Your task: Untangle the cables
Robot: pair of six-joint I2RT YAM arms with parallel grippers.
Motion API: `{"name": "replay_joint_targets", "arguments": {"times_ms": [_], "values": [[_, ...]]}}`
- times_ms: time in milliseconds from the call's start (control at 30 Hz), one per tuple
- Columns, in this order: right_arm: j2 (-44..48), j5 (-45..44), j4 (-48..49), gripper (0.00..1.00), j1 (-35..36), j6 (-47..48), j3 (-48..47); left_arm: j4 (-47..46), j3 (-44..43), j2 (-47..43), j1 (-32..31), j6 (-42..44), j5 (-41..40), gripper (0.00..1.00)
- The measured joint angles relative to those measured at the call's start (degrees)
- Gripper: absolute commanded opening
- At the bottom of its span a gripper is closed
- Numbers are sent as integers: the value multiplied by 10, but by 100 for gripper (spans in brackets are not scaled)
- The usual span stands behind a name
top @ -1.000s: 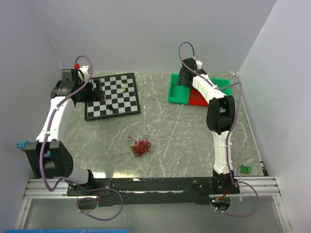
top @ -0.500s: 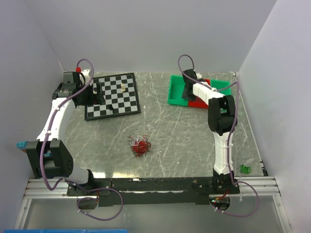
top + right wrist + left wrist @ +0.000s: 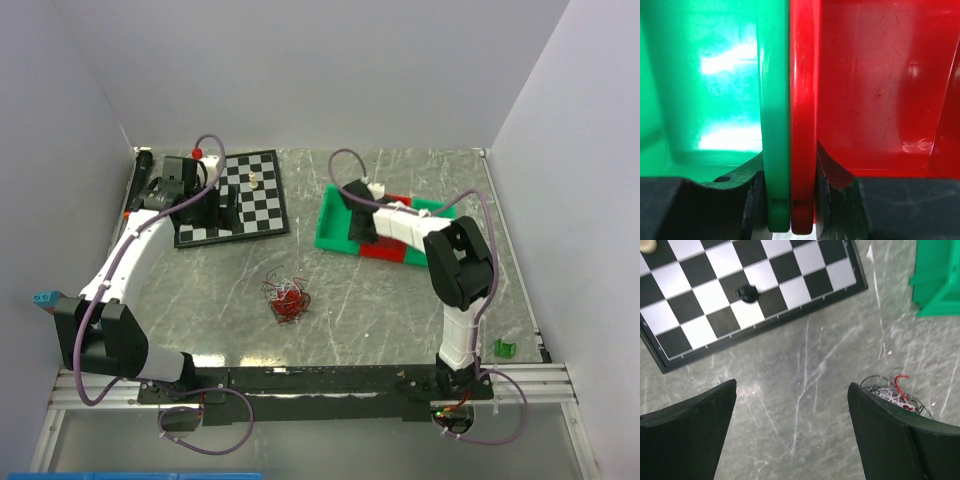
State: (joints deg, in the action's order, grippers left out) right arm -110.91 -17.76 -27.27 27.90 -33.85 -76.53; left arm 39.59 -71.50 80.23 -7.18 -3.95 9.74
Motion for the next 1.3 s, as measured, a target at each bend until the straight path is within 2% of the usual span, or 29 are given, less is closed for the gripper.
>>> {"name": "replay_joint_targets", "arguments": {"times_ms": [200,433,567,733,933,1167,1300], "values": [[51,-2,17,29,68,-33,75,11,26,-2,-3,5,-6,97],[59,-6,23,37,129,-37,86,19,53,-22,-14,30,-5,97],[53,10,16,48,161,-40,72,23,65,-33,-18,51,3,97],[55,11,11,63,163,-43,40,32,99,-59,-45,83,24,96],[108,16,19,64,160,-53,59,28,150,-90,-105,108,70,97],[310,58,94,61,177,-57,217,-14,189,-79,-179,109,102,98],[367,79,128,60,200,-57,292,-48,188,-37,-201,108,107,98]]}}
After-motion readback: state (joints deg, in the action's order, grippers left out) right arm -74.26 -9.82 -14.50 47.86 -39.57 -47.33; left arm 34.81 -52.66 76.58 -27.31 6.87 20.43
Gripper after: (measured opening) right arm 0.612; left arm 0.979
